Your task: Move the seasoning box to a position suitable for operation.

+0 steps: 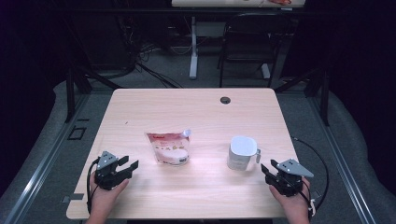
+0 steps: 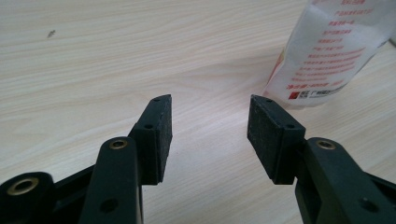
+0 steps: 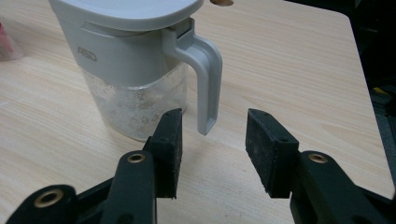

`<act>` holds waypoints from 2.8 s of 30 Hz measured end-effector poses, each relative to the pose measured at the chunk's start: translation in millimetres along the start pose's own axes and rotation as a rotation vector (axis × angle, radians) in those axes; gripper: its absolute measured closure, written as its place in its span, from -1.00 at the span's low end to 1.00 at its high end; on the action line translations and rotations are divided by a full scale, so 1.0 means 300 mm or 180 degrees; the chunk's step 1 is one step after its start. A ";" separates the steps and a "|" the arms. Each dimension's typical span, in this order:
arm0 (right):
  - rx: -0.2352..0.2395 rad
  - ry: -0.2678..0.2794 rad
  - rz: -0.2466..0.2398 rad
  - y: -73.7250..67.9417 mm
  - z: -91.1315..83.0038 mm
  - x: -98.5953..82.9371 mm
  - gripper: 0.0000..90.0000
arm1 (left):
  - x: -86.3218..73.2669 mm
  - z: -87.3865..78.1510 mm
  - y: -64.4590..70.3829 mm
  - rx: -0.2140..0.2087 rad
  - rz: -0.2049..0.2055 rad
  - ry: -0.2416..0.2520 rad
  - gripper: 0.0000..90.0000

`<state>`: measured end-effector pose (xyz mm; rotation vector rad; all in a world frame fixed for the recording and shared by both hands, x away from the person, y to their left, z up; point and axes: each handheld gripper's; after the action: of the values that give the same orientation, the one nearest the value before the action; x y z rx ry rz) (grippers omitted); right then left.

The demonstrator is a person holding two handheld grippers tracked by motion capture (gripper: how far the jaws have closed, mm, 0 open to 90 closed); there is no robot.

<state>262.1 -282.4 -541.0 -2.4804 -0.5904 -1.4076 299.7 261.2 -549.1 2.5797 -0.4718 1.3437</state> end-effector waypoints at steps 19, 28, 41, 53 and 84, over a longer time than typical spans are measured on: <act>0.0116 -0.0004 -0.0011 -0.013 0.036 0.008 0.48 | 0.000 0.002 0.003 -0.0086 -0.0034 -0.0039 0.23; -0.0014 -0.0077 -0.0030 0.007 0.093 0.016 0.52 | -0.003 -0.002 0.008 -0.0098 0.0024 -0.0047 0.23; -0.0151 -0.0027 -0.0055 -0.025 0.134 0.050 0.70 | -0.007 -0.007 -0.001 -0.0070 -0.0035 -0.0034 0.23; -0.0173 -0.0020 0.0030 -0.014 0.138 0.053 0.85 | -0.006 -0.011 -0.004 -0.0063 -0.0041 -0.0021 0.23; 0.0166 -0.0157 -0.0144 -0.071 0.105 0.055 0.87 | -0.005 -0.015 0.004 -0.0101 0.0025 0.0009 0.26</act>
<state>284.2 -247.4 -542.9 -2.4821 -0.6886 -1.3326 295.0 261.8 -547.7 2.5527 -0.4991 1.3313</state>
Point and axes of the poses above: each handheld gripper's, and its own axes: z roughly forward along the jaws, x roughly out of its top, y roughly to its right, and after that the axes turned 8 degrees about x, right-handed
